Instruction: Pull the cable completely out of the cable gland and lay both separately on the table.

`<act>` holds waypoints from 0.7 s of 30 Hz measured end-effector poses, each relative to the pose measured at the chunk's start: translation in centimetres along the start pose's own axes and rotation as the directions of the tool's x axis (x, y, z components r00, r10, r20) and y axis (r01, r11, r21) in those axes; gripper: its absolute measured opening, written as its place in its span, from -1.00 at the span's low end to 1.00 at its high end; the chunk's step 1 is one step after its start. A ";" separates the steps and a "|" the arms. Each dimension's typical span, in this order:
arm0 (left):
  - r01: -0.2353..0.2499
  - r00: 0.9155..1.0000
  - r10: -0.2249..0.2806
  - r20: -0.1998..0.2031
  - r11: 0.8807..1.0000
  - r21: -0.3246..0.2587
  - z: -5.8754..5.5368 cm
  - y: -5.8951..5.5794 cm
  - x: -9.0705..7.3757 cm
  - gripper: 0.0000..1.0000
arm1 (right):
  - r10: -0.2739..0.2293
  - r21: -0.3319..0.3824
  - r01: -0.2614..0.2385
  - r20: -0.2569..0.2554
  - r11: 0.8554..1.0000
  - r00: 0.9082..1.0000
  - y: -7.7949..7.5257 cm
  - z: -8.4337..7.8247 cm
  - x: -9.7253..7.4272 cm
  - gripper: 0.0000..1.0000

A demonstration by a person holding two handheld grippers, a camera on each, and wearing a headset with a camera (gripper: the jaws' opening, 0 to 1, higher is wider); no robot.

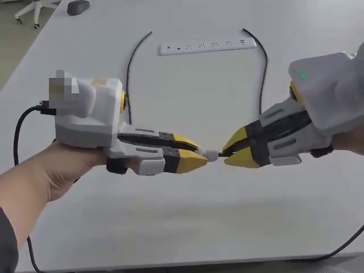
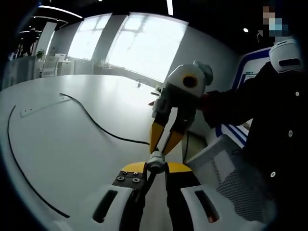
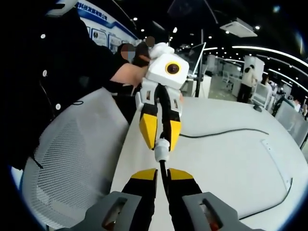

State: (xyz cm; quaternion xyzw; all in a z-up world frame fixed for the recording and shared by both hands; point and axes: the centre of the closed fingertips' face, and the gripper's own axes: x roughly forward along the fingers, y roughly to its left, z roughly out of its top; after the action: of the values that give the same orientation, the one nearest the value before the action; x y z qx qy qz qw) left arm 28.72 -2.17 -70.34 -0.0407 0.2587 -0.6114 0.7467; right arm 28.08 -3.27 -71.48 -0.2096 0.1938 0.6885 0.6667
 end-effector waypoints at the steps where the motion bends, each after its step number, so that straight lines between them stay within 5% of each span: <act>1: 0.001 1.000 -0.001 0.000 1.000 -0.001 0.0 0.0 0.0 -0.71 | -0.004 -0.008 0.004 -0.005 1.000 1.000 0.0 0.0 0.1 -0.96; 10: -0.018 1.000 0.018 0.010 1.000 0.017 0.3 -0.1 0.0 -0.71 | -0.086 0.018 0.087 -0.020 0.996 0.996 0.0 0.1 -0.2 -1.00; 21: -0.040 0.999 0.039 0.032 0.999 0.021 0.8 0.4 -0.5 -0.71 | -0.262 0.167 0.263 -0.027 0.950 0.965 -1.1 -1.8 -2.7 -1.00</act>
State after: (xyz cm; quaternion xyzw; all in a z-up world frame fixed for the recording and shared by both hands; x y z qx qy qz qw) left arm 29.34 -1.84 -69.67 -0.0372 0.2409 -0.5985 0.7632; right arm 29.27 -6.49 -71.48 -0.1775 0.2233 0.5743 0.7673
